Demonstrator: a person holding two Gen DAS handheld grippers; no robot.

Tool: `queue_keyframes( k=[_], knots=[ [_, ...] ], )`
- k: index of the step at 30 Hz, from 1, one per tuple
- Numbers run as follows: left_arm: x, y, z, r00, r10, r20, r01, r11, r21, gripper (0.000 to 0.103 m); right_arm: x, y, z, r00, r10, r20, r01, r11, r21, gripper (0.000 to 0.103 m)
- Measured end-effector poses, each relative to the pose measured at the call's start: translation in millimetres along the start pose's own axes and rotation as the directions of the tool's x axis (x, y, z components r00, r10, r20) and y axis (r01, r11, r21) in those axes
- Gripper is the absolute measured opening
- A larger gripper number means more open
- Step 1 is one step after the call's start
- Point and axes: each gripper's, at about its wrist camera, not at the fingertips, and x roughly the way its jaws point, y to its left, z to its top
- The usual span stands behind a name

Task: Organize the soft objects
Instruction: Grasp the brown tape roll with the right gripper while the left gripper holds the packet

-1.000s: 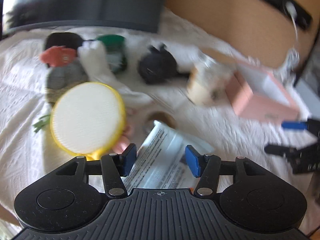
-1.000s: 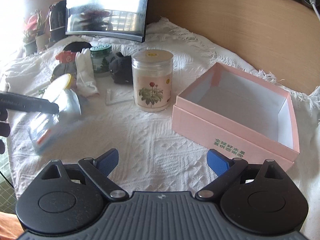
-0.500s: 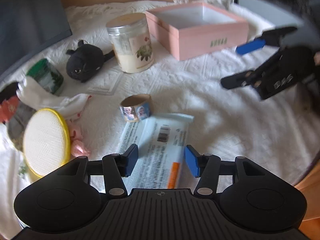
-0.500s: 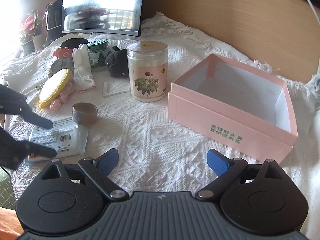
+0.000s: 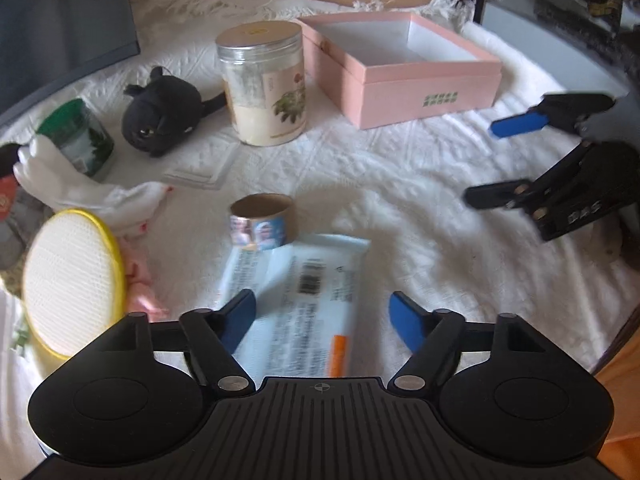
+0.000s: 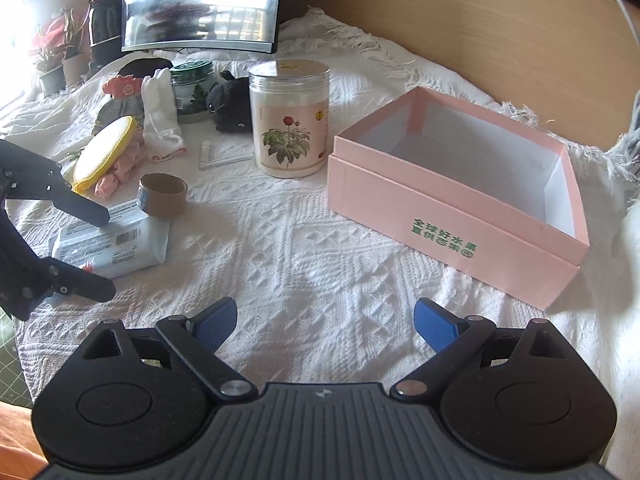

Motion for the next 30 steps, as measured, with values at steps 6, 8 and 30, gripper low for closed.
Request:
queue_keyframes(
  k=[6, 8, 30],
  knots=[
    [10, 17, 0, 0.999, 0.037, -0.036, -0.036, 0.999, 0.015, 0.086, -4, -3, -4, 1.0, -0.01, -0.003, 0.01, 1.0, 0.015, 0.096],
    [18, 22, 1, 0.998, 0.019, -0.057, -0.019, 1.0, -0.003, 0.088, -4, -3, -5, 1.0, -0.013, -0.006, 0.013, 1.0, 0.018, 0.096],
    [21, 21, -1, 0.999, 0.033, -0.019, -0.035, 0.991, -0.128, 0.086, -3, 8, -7, 0.999, -0.034, -0.009, 0.034, 0.999, 0.0, 0.096]
  ],
)
